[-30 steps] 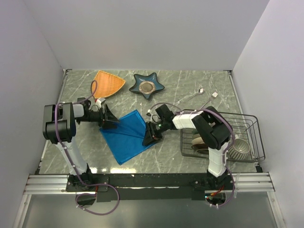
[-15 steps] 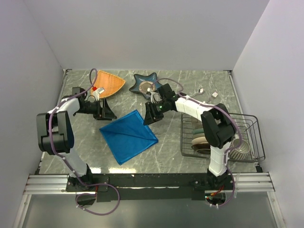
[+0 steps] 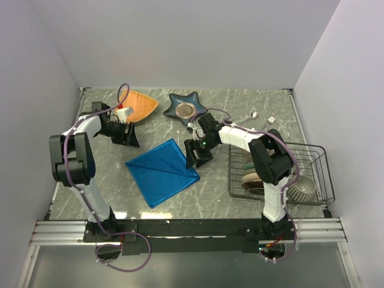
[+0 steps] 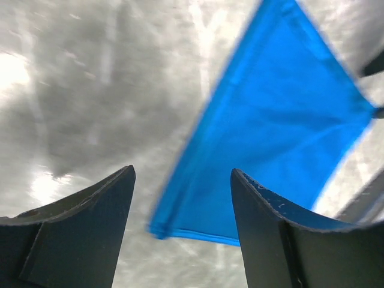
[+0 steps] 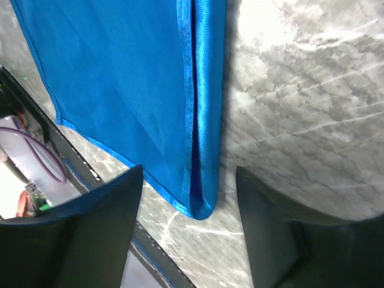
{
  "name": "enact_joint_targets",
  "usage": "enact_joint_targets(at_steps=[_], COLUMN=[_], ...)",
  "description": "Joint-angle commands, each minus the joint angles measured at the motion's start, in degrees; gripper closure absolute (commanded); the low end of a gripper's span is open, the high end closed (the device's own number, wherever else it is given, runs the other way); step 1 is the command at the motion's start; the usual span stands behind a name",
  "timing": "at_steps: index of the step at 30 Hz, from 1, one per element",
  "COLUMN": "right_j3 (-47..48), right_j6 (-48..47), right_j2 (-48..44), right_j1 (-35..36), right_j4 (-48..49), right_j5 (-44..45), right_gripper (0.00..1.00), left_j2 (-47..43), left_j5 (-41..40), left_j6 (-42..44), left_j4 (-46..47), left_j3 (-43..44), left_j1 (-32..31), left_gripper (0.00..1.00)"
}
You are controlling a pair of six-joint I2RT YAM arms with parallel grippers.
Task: Fold the napkin into a case and place the utensils inside
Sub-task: Smooth out the upper triangle-folded napkin at the center of the board.
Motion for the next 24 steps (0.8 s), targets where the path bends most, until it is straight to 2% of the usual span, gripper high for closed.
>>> enact_joint_targets(at_steps=[1,2,5,8,9,12,19,20,24], right_j3=[1.6,1.8,2.4,3.1,3.2,3.8,6.1,6.3,7.0], right_j6=[-0.9,-0.9,-1.7,-2.8,-3.0,-4.0,-5.5,-5.8,-6.8], right_j2=[-2.6,-2.7,-2.9,-3.0,-3.1,-3.1,-1.6,-1.6,-1.1], right_j1=[-0.2,-0.3,-0.7,-1.3,-1.4,-2.0,-3.1,-3.3,-3.7], right_j4=[-3.0,-3.5,-5.9,-8.2,-8.9,-9.7,-11.6,-11.7,-12.4], right_j5=[0.9,0.9,0.8,0.7,0.7,0.6,0.2,0.2,0.2], right_gripper=[0.23,0.19,0.18,0.17,0.17,0.17,0.17,0.17,0.17], left_j2=[4.9,5.9,7.0,6.5,6.3,4.8,-1.6,-3.4,-7.0], left_j5=[-4.4,-4.4,-3.7,-4.0,-4.2,-5.4,-8.5,-9.1,-9.0], left_j6=[8.4,10.2,12.6,14.8,15.5,17.9,22.6,23.1,26.6], left_j4=[-6.6,-7.6,-11.2,-13.6,-14.3,-16.5,-20.5,-20.7,-25.3], left_j3=[5.5,6.2,6.4,4.3,3.6,0.6,-7.2,-9.0,-11.2], left_j1=[-1.0,-1.1,-1.1,-1.4,-1.5,-2.2,-6.8,-9.8,-13.1], left_gripper=[0.30,0.30,0.33,0.44,0.51,0.57,0.57,0.57,0.50])
